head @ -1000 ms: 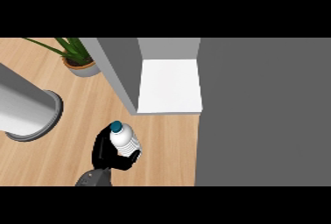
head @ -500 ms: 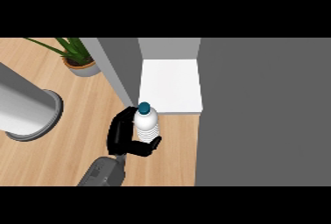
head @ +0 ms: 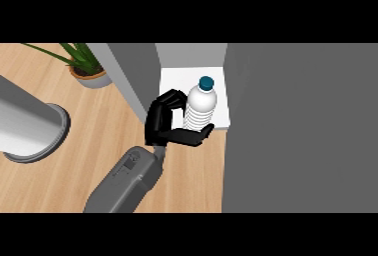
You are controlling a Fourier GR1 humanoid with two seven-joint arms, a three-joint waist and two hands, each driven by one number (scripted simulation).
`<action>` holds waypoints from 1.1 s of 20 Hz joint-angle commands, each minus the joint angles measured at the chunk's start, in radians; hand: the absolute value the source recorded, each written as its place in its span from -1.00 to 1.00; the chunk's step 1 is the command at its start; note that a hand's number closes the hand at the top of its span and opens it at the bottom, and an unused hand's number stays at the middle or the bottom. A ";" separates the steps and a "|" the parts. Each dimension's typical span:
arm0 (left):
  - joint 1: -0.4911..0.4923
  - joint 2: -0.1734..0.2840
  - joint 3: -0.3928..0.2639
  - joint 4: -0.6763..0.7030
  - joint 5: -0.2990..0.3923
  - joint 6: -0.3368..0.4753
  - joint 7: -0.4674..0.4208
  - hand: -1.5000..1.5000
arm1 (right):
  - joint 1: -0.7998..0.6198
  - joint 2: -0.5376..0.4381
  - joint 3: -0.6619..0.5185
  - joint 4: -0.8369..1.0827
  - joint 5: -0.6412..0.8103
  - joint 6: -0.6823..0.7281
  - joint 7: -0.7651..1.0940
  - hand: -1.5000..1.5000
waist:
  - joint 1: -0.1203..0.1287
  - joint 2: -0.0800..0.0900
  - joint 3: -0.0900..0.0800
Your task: Pick up the bottled water, place it into the cabinet and close the cabinet
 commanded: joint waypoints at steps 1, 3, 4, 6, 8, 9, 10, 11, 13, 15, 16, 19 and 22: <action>-0.166 0.000 -0.045 0.086 0.009 0.120 0.065 1.00 | 0.026 -0.013 -0.014 -0.051 -0.070 0.023 0.010 -1.00 | -0.018 0.001 0.000; -0.242 0.000 -0.059 0.134 0.049 0.176 0.099 1.00 | -0.027 0.016 0.040 -0.072 -0.025 -0.017 0.075 -1.00 | -0.020 0.006 -0.001; -0.246 0.000 -0.023 0.164 0.025 0.165 0.112 1.00 | 0.013 -0.019 -0.047 -0.060 -0.110 0.023 0.032 -1.00 | -0.016 0.002 0.000; -0.281 0.000 -0.006 0.256 0.070 0.152 0.041 1.00 | -0.052 -0.015 -0.080 -0.039 -0.131 0.009 0.065 -1.00 | -0.017 0.009 0.000; -0.310 0.000 -0.029 0.303 0.103 0.172 0.042 1.00 | -0.018 -0.039 -0.093 -0.098 -0.164 0.040 0.070 -1.00 | -0.034 0.011 0.000; -0.351 0.000 -0.015 0.350 0.127 0.151 0.065 1.00 | -0.033 -0.018 -0.089 -0.025 -0.130 0.039 0.024 -1.00 | -0.037 0.011 0.000; -0.367 0.000 0.010 0.403 0.127 0.124 0.042 1.00 | -0.043 0.001 -0.022 -0.052 -0.064 0.023 0.049 -1.00 | -0.034 0.013 -0.001; -0.376 0.000 0.024 0.447 0.106 0.129 0.026 1.00 | -0.005 -0.026 -0.078 -0.104 -0.120 0.038 0.054 -1.00 | -0.043 0.015 -0.001; -0.458 0.000 0.001 0.486 0.099 0.167 0.057 1.00 | -0.098 0.006 -0.043 -0.009 -0.078 0.016 0.059 -1.00 | -0.029 0.015 0.000; -0.491 0.014 -0.025 0.579 0.004 0.169 0.048 1.00 | -0.055 0.005 -0.077 0.013 -0.105 0.039 -0.001 -1.00 | -0.046 0.016 0.001; -0.481 0.013 0.003 0.623 0.016 0.159 0.022 1.00 | -0.062 -0.010 -0.097 -0.034 -0.118 0.036 0.035 -1.00 | -0.040 0.020 0.000; -0.490 0.034 0.045 0.704 0.029 0.157 0.020 1.00 | -0.048 -0.021 -0.116 -0.039 -0.142 0.056 0.034 -1.00 | -0.042 0.021 0.000; -0.519 0.013 0.100 0.756 0.055 0.202 -0.011 1.00 | -0.074 -0.010 -0.108 0.008 -0.136 0.068 0.011 -1.00 | -0.048 0.025 0.000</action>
